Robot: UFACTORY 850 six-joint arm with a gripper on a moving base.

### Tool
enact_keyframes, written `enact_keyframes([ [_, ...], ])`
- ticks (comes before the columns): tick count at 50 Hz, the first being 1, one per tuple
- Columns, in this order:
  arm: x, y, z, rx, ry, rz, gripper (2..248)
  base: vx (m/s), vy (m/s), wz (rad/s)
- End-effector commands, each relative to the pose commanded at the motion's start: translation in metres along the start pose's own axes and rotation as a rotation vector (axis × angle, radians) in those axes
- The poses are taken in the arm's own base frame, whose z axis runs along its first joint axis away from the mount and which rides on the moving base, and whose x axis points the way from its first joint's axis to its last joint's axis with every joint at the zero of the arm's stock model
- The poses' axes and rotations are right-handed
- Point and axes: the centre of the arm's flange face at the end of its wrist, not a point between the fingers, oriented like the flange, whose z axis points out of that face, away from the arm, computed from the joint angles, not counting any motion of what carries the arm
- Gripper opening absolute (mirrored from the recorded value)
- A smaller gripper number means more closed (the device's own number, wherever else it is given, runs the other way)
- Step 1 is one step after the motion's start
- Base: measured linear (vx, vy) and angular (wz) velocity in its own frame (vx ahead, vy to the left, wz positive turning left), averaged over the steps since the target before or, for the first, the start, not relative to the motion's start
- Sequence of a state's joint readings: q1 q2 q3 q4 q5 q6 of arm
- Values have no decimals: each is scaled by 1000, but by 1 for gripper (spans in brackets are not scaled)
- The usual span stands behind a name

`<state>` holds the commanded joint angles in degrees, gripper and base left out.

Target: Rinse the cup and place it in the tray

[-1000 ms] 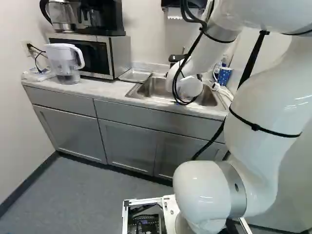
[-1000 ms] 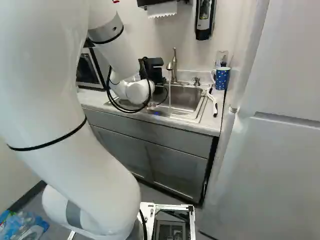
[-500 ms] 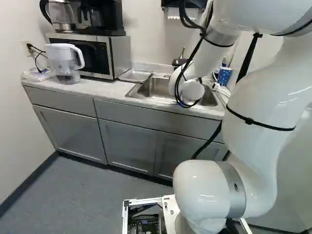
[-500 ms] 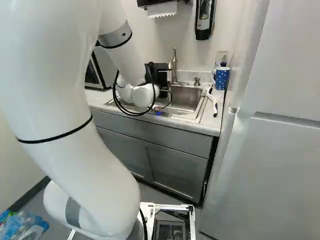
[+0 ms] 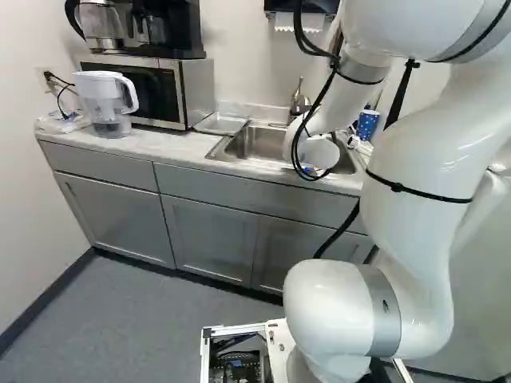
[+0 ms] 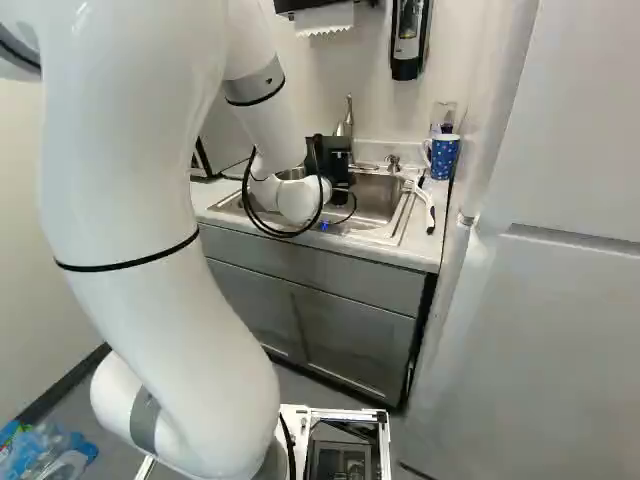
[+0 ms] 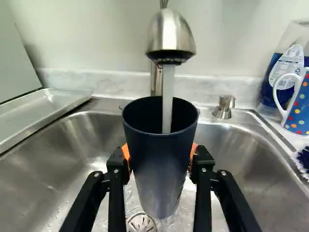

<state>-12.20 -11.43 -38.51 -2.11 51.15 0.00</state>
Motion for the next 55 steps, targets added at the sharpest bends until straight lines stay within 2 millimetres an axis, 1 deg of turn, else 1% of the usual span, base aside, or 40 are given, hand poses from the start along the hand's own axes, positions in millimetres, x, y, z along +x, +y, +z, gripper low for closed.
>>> enact_keyframes([
  [4,-4,0,1,0,-9,0,126,0,0,0],
  [55,-4,0,1,0,-9,0,126,0,0,0],
])
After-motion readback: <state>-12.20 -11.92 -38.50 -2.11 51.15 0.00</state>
